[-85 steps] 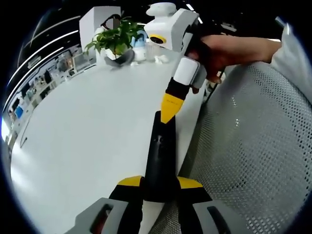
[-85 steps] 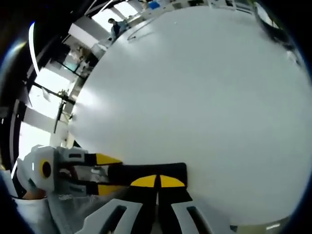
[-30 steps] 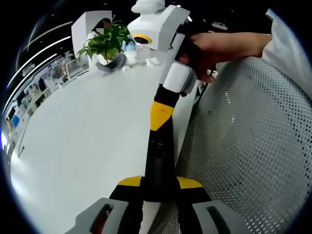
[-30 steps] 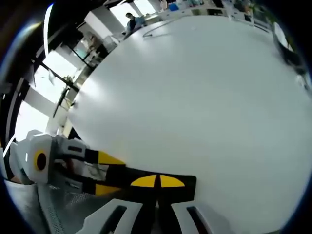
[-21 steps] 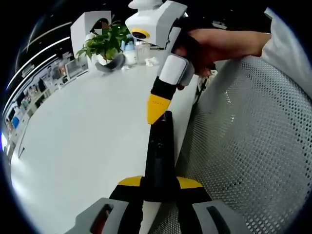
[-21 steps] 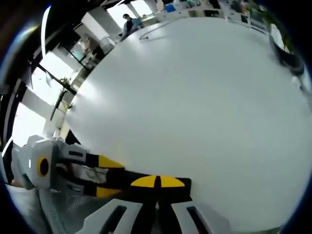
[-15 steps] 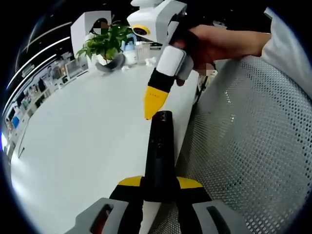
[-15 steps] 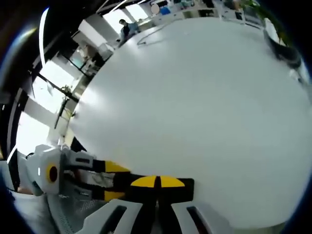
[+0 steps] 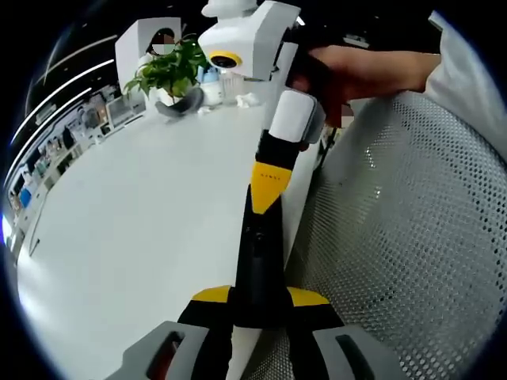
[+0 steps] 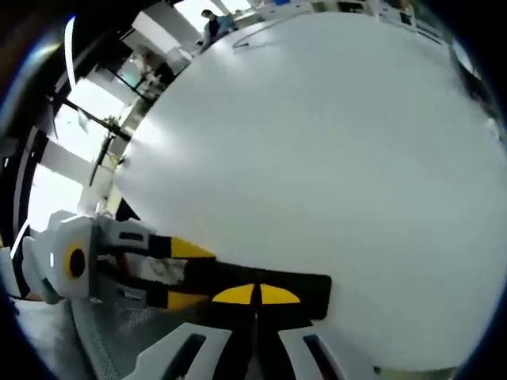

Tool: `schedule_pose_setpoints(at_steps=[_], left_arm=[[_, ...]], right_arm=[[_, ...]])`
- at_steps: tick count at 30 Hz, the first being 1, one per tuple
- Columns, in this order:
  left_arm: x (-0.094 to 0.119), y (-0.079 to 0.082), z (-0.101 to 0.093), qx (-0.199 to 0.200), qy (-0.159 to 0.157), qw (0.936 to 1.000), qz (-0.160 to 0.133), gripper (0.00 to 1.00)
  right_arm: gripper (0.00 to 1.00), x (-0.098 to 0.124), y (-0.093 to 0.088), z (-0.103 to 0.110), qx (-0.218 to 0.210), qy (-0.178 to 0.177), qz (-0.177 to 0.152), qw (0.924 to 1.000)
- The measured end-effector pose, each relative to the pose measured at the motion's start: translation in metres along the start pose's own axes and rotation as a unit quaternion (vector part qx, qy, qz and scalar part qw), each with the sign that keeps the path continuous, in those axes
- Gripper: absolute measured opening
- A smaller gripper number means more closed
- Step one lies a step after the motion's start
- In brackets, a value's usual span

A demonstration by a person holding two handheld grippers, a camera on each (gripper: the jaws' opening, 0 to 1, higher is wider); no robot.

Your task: Press the specified remote control buttons in sequence, fully releasing each button before pressing the next.

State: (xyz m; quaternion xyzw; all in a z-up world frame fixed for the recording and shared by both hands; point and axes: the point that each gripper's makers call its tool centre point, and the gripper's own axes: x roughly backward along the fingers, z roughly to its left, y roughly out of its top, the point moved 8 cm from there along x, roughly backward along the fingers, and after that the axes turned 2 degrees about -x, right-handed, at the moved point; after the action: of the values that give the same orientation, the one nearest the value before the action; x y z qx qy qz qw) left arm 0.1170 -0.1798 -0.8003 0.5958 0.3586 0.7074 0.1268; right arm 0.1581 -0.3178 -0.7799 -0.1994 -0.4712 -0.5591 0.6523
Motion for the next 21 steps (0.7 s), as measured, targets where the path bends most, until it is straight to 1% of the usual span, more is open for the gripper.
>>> schedule_pose_setpoints(at_steps=[5,8,11,18,21], left_arm=[[0.0,0.0,0.0002,0.0,0.0,1.0,0.0,0.25],[0.0,0.0,0.0003,0.0,0.0,1.0,0.0,0.25],[0.0,0.0001,0.0004,-0.002,0.0,1.0,0.0,0.25],[0.0,-0.0002,0.0005,0.001,-0.001,1.0,-0.001,0.25],[-0.0001,-0.0003,0.0004,0.0,0.0,1.0,-0.001,0.25]], right_arm=[[0.0,-0.0025,-0.0019,-0.0008,-0.002,-0.003,0.012,0.9999],[0.0,-0.0019,-0.0019,-0.0007,-0.002,-0.004,0.011,0.9999],[0.0,-0.0025,-0.002,-0.0027,-0.014,0.0,0.012,0.9998],[0.0,-0.0027,-0.0025,-0.0024,-0.011,0.0,0.013,0.9999],[0.0,-0.0028,-0.0026,-0.0038,-0.017,0.004,0.011,0.9998]])
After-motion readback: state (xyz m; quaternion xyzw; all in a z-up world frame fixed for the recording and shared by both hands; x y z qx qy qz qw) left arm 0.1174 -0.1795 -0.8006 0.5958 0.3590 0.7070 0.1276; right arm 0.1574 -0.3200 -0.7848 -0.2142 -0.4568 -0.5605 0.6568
